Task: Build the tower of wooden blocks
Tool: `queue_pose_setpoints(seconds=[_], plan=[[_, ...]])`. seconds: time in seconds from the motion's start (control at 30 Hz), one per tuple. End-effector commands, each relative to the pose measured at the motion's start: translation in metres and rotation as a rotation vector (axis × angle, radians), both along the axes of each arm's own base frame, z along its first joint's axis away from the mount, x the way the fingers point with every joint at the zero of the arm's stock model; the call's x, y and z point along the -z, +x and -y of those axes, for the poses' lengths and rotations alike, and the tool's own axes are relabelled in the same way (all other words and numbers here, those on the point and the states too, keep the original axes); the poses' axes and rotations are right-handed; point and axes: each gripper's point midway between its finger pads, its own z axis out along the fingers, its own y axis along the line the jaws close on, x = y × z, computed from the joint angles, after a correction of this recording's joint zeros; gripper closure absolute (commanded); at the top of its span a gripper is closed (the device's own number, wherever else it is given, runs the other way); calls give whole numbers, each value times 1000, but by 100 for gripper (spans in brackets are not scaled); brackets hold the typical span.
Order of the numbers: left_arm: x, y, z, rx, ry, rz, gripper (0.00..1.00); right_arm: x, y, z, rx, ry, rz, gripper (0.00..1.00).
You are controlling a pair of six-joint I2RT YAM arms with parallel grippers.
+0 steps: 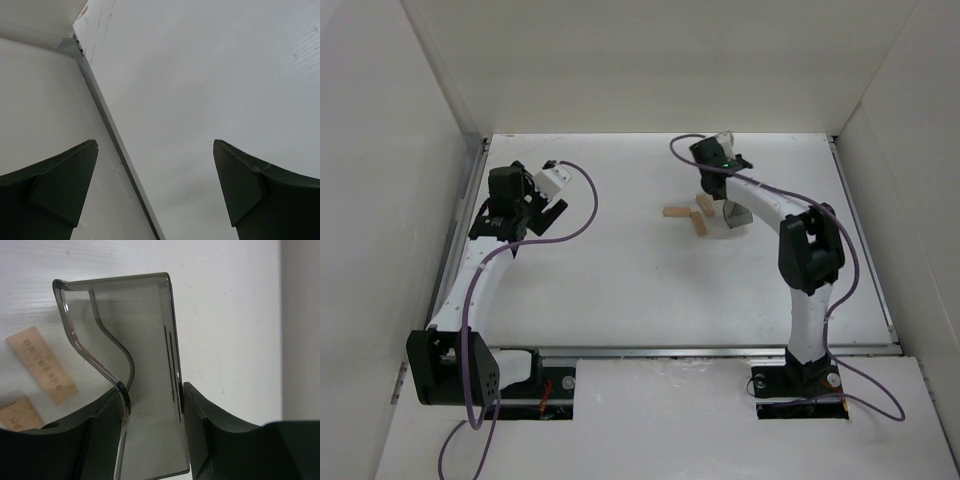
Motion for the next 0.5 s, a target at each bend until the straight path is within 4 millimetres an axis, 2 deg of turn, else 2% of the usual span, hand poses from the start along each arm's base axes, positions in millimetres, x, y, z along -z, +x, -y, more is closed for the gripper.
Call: queue_pose_setpoints(seconds=[0.0,0.03,0.07,0.1,0.13,0.17,0.2,0.23,0.27,0.3,0.37,0.4,0.43,0.47], plan=[[-6,-3,7,31,1,22,0,-39,21,16,-56,347,89,100],[-6,-3,7,31,1,22,0,-28,23,3,-135,473,38,100],[-6,-3,7,31,1,22,0,-23,23,23,-124,517,18,100],[-6,-3,7,31,1,22,0,-17,22,26,-133,559,-3,100],[-6,-3,7,31,1,22,0,-11,19,16,-191,657,-44,100],[-5,-5,7,31,1,22,0,-9,21,30,-183,702,-45,100],[-5,-5,7,31,1,22,0,-6,18,30,-202,748,-52,99],[-5,-5,7,31,1,22,0,-4,17,29,-218,806,-60,98],[-5,-5,7,31,1,22,0,-1,12,17,-284,910,-98,96],[-5,-5,7,31,1,22,0,4,13,27,-281,955,-100,91],[-5,-5,7,31,1,22,0,17,10,25,-301,1068,-150,86],[-5,-5,7,31,1,22,0,23,10,37,-284,1105,-154,83],[-5,-5,7,31,1,22,0,28,9,39,-287,1143,-168,75],[-5,-5,7,31,1,22,0,41,7,41,-273,1196,-199,71]])
